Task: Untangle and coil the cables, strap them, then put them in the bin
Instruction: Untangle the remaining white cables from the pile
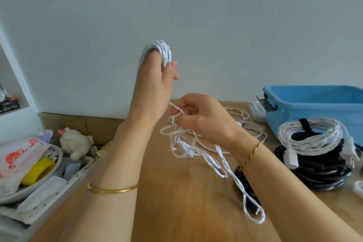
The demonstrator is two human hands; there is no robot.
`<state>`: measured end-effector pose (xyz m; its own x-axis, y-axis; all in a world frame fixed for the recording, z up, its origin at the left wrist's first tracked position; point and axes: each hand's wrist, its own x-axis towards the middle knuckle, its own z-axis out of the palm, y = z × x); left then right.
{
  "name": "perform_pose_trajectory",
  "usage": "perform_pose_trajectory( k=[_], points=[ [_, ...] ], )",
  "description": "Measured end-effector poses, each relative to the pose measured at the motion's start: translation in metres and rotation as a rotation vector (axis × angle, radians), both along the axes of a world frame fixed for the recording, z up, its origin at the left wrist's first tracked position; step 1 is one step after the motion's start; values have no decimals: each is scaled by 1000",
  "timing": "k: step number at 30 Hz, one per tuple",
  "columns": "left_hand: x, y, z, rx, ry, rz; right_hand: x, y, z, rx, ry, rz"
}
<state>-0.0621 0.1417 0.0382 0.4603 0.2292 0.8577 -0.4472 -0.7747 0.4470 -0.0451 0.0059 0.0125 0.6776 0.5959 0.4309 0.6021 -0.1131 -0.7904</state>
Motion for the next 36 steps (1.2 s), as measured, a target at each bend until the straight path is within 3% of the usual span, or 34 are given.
perform_pose_trajectory(
  k=[3,7,11,14,18,22,24,26,28,34,36],
  points=[
    [0,3,3,-1,-36,108,-1,-2,4,1,-62,-60],
    [-7,14,13,-207,-226,29,1,-4,6,-1,-165,-161],
    [-12,29,17,-339,-278,33,-9,-7,12,-107,-196,-63],
    [-9,28,12,-249,-50,52,-14,-6,18,-168,-304,-86],
    [-11,15,10,55,350,99,1,-14,34,-165,-505,-308],
    [-26,-3,16,-81,630,-303,18,-18,44,-70,-625,-448],
    [-30,-5,17,-3,704,-308,26,-19,48,-46,-639,-466],
    [-27,-3,16,27,668,-195,33,-20,50,-70,-644,-442],
    [-23,2,15,-113,579,-173,36,-19,50,-99,-614,-403],
    [-21,16,23,-462,182,-118,42,-24,32,-33,-292,-399],
    [-24,25,25,-511,129,-126,41,-26,22,-40,-205,-424]
  ],
)
